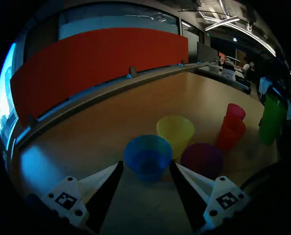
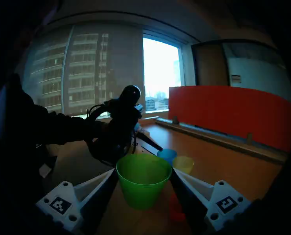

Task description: Pour water

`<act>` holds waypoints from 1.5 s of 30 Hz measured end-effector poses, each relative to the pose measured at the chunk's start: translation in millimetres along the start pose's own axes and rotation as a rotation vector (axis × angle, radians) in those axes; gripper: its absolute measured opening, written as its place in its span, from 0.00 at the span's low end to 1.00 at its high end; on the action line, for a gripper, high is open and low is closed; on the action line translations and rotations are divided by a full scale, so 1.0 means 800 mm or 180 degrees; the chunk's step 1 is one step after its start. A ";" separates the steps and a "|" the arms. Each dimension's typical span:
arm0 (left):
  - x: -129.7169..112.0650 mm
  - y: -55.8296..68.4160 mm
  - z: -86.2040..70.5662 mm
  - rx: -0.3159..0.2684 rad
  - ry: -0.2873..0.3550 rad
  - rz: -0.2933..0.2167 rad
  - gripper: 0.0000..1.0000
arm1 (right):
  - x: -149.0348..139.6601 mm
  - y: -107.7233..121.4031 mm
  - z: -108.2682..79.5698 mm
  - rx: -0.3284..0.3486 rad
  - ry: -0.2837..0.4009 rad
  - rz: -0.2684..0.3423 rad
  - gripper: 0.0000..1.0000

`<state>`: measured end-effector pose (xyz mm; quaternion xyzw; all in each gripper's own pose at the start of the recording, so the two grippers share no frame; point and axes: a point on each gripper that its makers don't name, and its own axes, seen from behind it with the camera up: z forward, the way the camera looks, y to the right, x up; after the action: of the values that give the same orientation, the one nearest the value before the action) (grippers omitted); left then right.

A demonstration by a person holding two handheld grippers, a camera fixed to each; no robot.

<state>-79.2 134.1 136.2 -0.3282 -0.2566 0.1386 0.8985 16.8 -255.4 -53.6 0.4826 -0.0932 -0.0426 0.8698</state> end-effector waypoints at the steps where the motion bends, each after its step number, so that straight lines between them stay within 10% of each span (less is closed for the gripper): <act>1: 0.000 0.000 0.001 -0.0005 -0.0005 -0.0002 0.86 | -0.001 -0.001 0.000 0.0004 -0.0004 0.0001 0.93; 45: 0.001 -0.001 0.035 -0.0098 -0.0091 0.0037 0.86 | -0.019 -0.018 0.002 0.0088 -0.0075 -0.0007 0.93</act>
<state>-94.3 148.7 155.2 -0.3414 -0.2697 0.1445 0.8887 2.2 -262.4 -66.9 0.4941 -0.1035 -0.0479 0.8619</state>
